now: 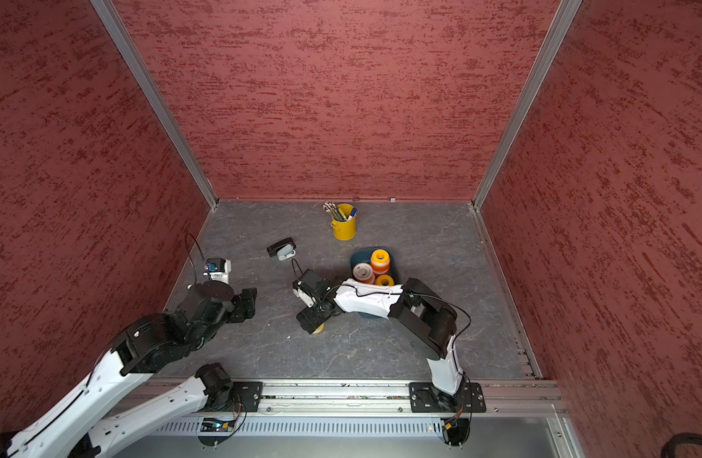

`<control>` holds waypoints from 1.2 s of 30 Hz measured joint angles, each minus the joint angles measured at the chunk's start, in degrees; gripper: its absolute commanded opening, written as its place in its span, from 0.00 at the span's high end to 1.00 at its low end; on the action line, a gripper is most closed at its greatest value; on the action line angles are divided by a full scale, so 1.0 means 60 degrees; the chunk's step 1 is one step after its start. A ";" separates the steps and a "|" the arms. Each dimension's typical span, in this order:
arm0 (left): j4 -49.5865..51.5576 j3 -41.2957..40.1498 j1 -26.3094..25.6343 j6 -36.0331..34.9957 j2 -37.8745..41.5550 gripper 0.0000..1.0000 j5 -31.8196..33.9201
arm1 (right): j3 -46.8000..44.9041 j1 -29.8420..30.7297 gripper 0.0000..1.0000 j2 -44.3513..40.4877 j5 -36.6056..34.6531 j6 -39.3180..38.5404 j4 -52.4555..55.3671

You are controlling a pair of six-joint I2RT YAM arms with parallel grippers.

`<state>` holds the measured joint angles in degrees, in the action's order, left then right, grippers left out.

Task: Put the sealing tape into the storage box
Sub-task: Pick up the sealing tape at the center of the board.

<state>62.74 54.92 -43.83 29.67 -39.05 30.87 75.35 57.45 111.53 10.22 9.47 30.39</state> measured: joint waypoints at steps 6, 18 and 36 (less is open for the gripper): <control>-0.0131 -0.0029 0.0197 -0.0109 -0.0076 0.16 -0.0229 | 0.0200 0.0106 0.23 0.0219 -0.0200 -0.0262 0.0313; -0.0313 -0.0084 0.0725 -0.0277 -0.0306 0.15 -0.0659 | 0.0648 0.0583 0.35 0.0619 -0.1162 -0.0597 0.0929; -0.0397 -0.0102 0.0798 -0.0353 -0.0492 0.15 -0.0896 | 0.0637 0.0594 0.48 0.0339 -0.1727 -0.0514 0.0980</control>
<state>60.36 54.30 -39.05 27.55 -42.00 25.50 79.18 61.01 113.56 -0.14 6.39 36.27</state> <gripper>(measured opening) 0.847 0.574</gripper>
